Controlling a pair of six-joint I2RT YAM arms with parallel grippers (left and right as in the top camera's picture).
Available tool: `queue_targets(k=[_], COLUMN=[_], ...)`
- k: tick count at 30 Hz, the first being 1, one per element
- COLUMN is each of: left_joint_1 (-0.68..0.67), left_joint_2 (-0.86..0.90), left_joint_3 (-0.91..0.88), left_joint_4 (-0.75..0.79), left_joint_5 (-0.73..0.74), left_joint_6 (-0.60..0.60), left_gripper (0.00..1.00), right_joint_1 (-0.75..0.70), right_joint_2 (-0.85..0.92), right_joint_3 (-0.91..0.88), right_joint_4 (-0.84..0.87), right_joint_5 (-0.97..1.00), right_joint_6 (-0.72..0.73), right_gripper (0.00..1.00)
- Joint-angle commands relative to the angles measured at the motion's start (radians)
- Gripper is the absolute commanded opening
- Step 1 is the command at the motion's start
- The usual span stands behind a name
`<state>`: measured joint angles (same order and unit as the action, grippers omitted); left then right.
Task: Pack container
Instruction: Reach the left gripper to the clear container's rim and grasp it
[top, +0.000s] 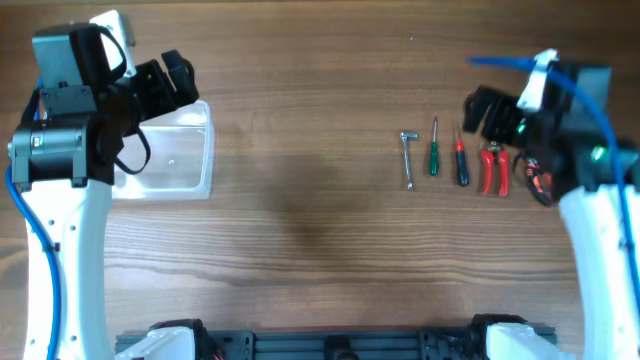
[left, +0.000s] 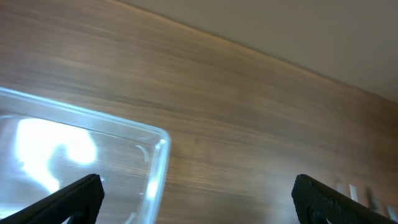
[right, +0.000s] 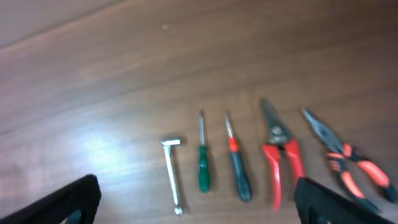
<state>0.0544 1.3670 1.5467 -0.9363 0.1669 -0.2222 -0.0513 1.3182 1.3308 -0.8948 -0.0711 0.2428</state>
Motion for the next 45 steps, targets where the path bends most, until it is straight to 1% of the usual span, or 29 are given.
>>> queue_targets(k=[1, 6, 10, 12, 14, 17, 19, 22, 24, 28, 32, 37, 40, 43, 45], left_joint_1=[0.006, 0.004, -0.026, -0.053, -0.089, -0.134, -0.166, -0.183, -0.182, -0.174, -0.165, -0.157, -0.157, -0.156, -0.156], left_joint_2=[0.0, 0.009, 0.078, 0.135, 0.215, 0.309, 0.389, 0.486, 0.527, 0.571, 0.583, 0.63, 0.672, 0.691, 0.693], left_joint_3=[0.028, 0.028, 0.028, 0.028, 0.028, 0.028, 0.028, 0.028, 0.028, 0.028, 0.027, 0.027, 0.027, 0.027, 0.026], left_joint_4=[0.0, 0.001, -0.076, -0.11, -0.136, -0.145, -0.177, -0.245, -0.262, -0.24, -0.216, -0.208, -0.175, -0.138, -0.106], left_joint_5=[0.143, 0.142, 0.081, 0.039, -0.023, -0.083, -0.143, -0.207, -0.211, -0.217, -0.217, -0.209, -0.209, -0.209, -0.209], left_joint_6=[0.002, 0.012, 0.063, 0.092, 0.13, 0.141, 0.164, 0.168, 0.187, 0.192, 0.196, 0.245, 0.245, 0.245, 0.245], left_gripper=[1.0, 0.99, 0.99, 0.99, 0.96, 0.95, 0.95, 0.95, 0.93, 0.92, 0.95, 0.93, 0.9, 0.83, 0.82], right_joint_1=[-0.089, -0.217, -0.285, -0.3, -0.304, -0.304, -0.304, -0.304, -0.304, -0.304, -0.304, -0.304, -0.304, -0.304, -0.304], right_joint_2=[0.072, 0.102, 0.106, 0.106, 0.107, 0.109, 0.112, 0.116, 0.116, 0.116, 0.116, 0.116, 0.116, 0.116, 0.116], right_joint_3=[0.112, 0.114, 0.114, 0.114, 0.114, 0.114, 0.114, 0.114, 0.114, 0.114, 0.114, 0.114, 0.114, 0.114, 0.114], right_joint_4=[-0.096, -0.135, -0.122, -0.111, -0.103, -0.1, -0.103, -0.111, -0.114, -0.116, -0.115, -0.117, -0.12, -0.122, -0.122], right_joint_5=[0.011, -0.028, -0.042, -0.042, -0.04, -0.031, -0.026, -0.003, 0.004, 0.004, 0.005, 0.053, 0.053, 0.053, 0.053], right_joint_6=[-0.037, -0.041, -0.033, -0.032, -0.033, -0.032, -0.033, -0.033, -0.034, -0.034, -0.034, -0.033, -0.034, -0.033, -0.033], right_gripper=[1.0, 1.0, 1.0, 1.0, 1.0, 1.0, 1.0, 0.99, 1.0, 1.0, 1.0, 1.0, 1.0, 1.0, 1.0])
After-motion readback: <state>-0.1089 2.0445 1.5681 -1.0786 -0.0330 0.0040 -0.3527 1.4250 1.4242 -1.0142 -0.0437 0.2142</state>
